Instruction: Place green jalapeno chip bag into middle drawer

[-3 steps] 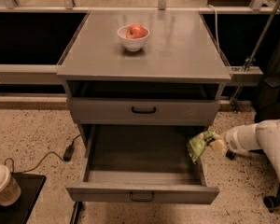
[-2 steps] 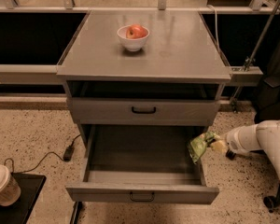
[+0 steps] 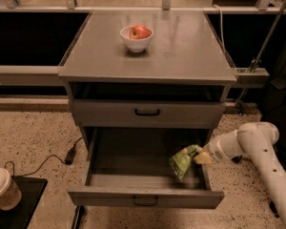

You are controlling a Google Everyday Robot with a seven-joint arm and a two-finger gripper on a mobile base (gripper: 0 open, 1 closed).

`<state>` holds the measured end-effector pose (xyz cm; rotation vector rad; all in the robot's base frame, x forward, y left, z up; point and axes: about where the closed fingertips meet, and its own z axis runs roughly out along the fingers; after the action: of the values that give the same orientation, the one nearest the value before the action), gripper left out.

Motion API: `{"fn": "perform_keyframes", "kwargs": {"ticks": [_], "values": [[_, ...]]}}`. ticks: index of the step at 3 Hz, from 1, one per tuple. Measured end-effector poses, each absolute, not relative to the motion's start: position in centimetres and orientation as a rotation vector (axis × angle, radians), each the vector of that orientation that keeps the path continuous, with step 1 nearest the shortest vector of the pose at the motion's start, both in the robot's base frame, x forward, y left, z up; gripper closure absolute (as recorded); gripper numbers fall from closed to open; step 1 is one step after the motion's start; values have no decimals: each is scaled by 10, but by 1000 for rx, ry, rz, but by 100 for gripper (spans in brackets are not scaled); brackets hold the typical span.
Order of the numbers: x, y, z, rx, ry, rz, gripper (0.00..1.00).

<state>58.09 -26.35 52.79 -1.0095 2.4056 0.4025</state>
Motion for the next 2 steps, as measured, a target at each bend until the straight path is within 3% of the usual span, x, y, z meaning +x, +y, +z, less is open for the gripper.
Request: {"fn": "perform_keyframes", "kwargs": {"ticks": [1,2], "values": [[550,-190,485,-1258,2423,634,100],[546,-185,485,-1274,2423,660,100]]}}
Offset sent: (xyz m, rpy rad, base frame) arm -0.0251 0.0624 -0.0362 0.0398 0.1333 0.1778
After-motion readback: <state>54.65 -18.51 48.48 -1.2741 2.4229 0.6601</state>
